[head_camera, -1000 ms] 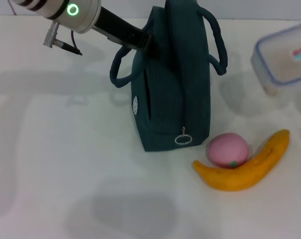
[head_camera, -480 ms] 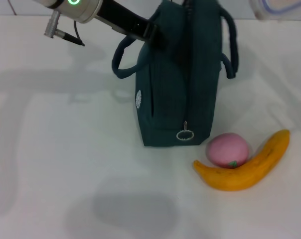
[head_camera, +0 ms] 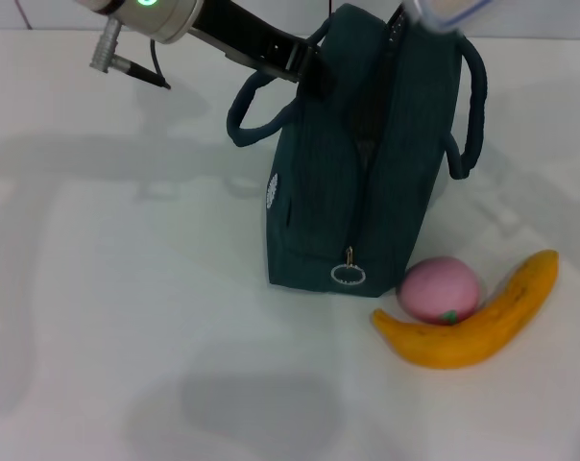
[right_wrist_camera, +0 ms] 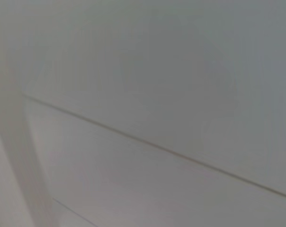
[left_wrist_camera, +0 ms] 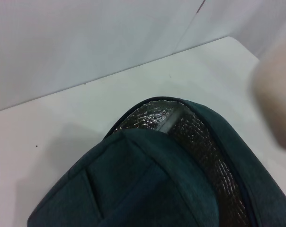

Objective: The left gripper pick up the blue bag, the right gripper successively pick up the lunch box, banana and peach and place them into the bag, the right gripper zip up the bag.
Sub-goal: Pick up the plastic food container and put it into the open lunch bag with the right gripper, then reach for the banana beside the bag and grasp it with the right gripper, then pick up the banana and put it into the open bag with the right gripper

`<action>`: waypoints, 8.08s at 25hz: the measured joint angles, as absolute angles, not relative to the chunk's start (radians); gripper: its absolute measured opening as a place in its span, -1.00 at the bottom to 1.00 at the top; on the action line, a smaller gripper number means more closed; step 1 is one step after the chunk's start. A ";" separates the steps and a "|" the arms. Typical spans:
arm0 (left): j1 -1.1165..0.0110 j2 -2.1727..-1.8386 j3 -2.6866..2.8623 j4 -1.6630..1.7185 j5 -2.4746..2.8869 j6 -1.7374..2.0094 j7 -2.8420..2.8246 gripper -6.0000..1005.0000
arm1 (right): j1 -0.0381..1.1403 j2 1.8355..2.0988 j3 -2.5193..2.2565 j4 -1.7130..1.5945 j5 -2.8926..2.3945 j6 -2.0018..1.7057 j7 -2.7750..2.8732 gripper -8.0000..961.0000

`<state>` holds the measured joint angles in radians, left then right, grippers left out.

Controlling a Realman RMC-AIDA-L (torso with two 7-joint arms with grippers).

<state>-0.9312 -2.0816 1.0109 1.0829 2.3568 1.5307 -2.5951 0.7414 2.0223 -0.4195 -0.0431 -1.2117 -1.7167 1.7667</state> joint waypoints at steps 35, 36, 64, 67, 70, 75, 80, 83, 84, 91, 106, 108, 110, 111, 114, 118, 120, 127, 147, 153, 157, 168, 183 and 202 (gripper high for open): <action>-0.922 -2.083 1.011 1.081 2.358 1.534 -2.596 -0.82 | 0.671 2.027 -0.911 -0.215 -1.216 -1.450 1.442 -0.77; -0.921 -2.083 1.011 1.081 2.358 1.534 -2.595 -0.82 | 0.671 2.025 -0.941 -0.217 -1.216 -1.426 1.442 -0.77; -0.894 -2.084 1.011 1.081 2.357 1.534 -2.588 -0.82 | 0.609 1.998 -1.140 -0.499 -1.289 -1.386 1.443 -0.58; -0.885 -2.084 1.011 1.083 2.356 1.534 -2.588 -0.82 | 0.588 1.977 -1.138 -0.596 -1.339 -1.430 1.468 -0.37; -0.881 -2.085 1.011 1.083 2.356 1.534 -2.588 -0.82 | 0.537 1.960 -1.136 -0.763 -1.419 -1.448 1.554 -0.11; -0.868 -2.085 1.010 1.085 2.356 1.533 -2.591 -0.82 | 0.417 1.971 -1.133 -1.209 -1.727 -1.456 1.745 0.18; -0.861 -2.083 1.006 1.084 2.356 1.528 -2.592 -0.82 | 0.377 2.003 -1.129 -1.462 -1.960 -1.550 1.834 0.36; -0.864 -2.084 1.003 1.084 2.356 1.526 -2.595 -0.82 | 0.377 2.010 -1.131 -1.573 -2.077 -1.669 1.884 0.36; -0.864 -2.084 1.002 1.084 2.355 1.525 -2.596 -0.82 | 0.378 2.011 -1.133 -1.596 -2.096 -1.707 1.895 0.36; -0.853 -2.085 0.999 1.082 2.310 1.523 -2.597 -0.82 | 0.375 2.013 -1.140 -1.708 -2.180 -1.851 1.937 0.37; -0.856 -2.084 1.001 1.081 2.265 1.523 -2.609 -0.82 | 0.407 2.012 -1.321 -1.576 -2.372 -1.721 1.933 0.37; -0.856 -2.083 1.001 1.081 2.265 1.523 -2.609 -0.82 | 0.419 2.012 -1.344 -1.566 -2.396 -1.711 1.933 0.37; -0.857 -2.083 1.000 1.081 2.264 1.523 -2.609 -0.82 | 0.434 2.012 -1.363 -1.550 -2.414 -1.701 1.933 0.38; -0.856 -2.083 1.000 1.081 2.264 1.523 -2.609 -0.82 | 0.439 2.012 -1.368 -1.544 -2.419 -1.697 1.933 0.38; -0.855 -2.083 0.999 1.081 2.264 1.522 -2.609 -0.81 | 0.447 2.012 -1.376 -1.538 -2.437 -1.695 1.915 0.38; -0.854 -2.084 0.999 1.081 2.263 1.513 -2.610 -0.81 | 0.455 2.011 -1.394 -1.535 -2.465 -1.694 1.892 0.63; -0.854 -2.084 0.999 1.081 2.260 1.511 -2.610 -0.81 | 0.460 2.012 -1.413 -1.527 -2.486 -1.685 1.888 0.72; -0.852 -2.085 0.999 1.080 2.254 1.511 -2.612 -0.81 | 0.466 2.013 -1.468 -1.487 -2.513 -1.624 1.871 0.83; -0.851 -2.082 0.999 1.080 2.253 1.511 -2.608 -0.81 | 0.493 2.016 -1.537 -1.419 -2.520 -1.545 1.864 0.79; -0.851 -2.082 0.999 1.080 2.253 1.511 -2.608 -0.81 | 0.496 2.016 -1.537 -1.414 -2.520 -1.568 1.867 0.75; -0.853 -2.082 0.999 1.084 2.253 1.511 -2.609 -0.81 | 0.496 2.016 -1.534 -1.411 -2.518 -1.593 1.869 0.70; -0.862 -2.082 0.999 1.087 2.253 1.511 -2.610 -0.81 | 0.495 2.014 -1.526 -1.401 -2.520 -1.633 1.869 0.35; -0.864 -2.082 0.999 1.087 2.253 1.511 -2.612 -0.81 | 0.525 2.015 -1.452 -1.368 -2.450 -1.750 1.867 0.11; -0.866 -2.082 0.999 1.088 2.253 1.508 -2.610 -0.81 | 0.576 2.003 -1.047 -1.150 -2.282 -1.998 1.749 -0.06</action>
<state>-0.8657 -2.0816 0.9986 1.0876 2.2533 1.5075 -2.6095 0.5764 2.0031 -1.0468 -1.1502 -2.2815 -1.9977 1.7494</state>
